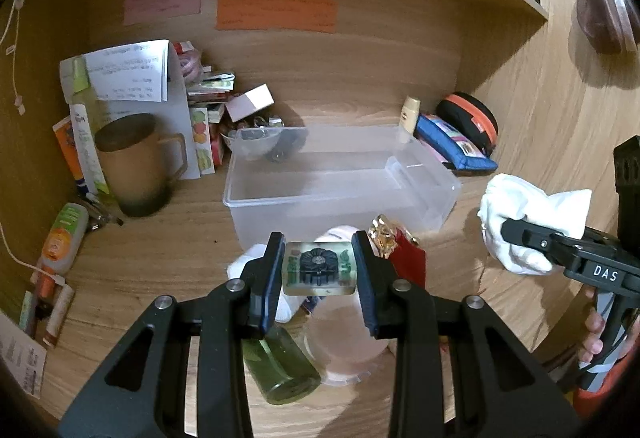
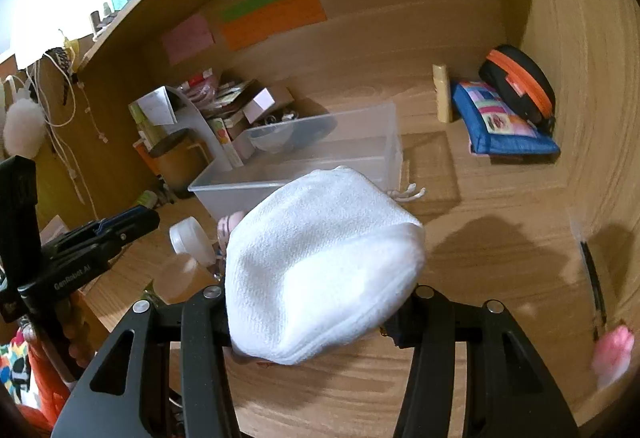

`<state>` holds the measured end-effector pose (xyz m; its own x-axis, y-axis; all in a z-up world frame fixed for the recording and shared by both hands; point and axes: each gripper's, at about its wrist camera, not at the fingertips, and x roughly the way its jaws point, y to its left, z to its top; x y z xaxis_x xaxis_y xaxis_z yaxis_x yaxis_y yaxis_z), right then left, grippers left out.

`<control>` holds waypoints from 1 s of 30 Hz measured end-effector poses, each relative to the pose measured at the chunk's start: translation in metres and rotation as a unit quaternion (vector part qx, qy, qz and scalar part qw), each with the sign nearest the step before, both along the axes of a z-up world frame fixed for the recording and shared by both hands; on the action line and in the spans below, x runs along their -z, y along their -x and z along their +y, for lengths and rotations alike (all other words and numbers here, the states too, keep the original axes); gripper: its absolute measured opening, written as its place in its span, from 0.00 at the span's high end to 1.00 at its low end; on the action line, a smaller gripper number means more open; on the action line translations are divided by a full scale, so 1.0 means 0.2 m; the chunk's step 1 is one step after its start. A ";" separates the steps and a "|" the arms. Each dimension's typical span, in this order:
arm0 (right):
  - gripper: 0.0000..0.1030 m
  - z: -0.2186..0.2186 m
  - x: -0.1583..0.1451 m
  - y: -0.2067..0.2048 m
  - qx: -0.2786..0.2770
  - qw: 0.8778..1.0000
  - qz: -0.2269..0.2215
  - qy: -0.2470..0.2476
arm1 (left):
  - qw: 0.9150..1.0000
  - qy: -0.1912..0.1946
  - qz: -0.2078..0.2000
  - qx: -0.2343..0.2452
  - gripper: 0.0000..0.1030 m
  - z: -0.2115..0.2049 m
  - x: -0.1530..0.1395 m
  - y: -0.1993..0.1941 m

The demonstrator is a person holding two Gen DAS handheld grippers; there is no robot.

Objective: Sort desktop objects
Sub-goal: 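Carry the module into the clear box with the left gripper while the right gripper carries the white bag there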

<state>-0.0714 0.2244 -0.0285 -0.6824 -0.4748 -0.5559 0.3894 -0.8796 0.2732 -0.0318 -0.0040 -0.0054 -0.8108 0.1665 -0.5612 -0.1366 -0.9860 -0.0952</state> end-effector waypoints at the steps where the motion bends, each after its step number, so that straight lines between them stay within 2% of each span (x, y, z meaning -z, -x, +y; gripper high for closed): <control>1: 0.55 0.00 -0.01 0.01 -0.002 1.000 0.002 -0.001 | 1.000 0.000 0.000 -0.001 0.68 -0.01 -0.01 0.00; 12: 0.55 -0.07 -0.15 0.11 -0.022 0.999 0.031 -0.025 | 1.000 -0.004 0.005 -0.004 0.68 -0.12 -0.14 0.08; 18: 0.55 -0.10 -0.14 0.23 -0.033 0.999 0.016 -0.030 | 1.000 -0.013 -0.004 -0.003 0.68 -0.17 -0.17 0.18; 30: 0.55 -0.15 -0.06 0.51 -0.039 0.998 -0.030 -0.049 | 0.999 -0.022 -0.030 0.006 0.68 -0.25 -0.14 0.42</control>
<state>-0.1727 0.1946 -0.0166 -0.6091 -0.4671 -0.6409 0.4438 -0.8705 0.2127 -0.1159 -0.0532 0.0227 -0.7737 0.2021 -0.6005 -0.1418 -0.9790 -0.1467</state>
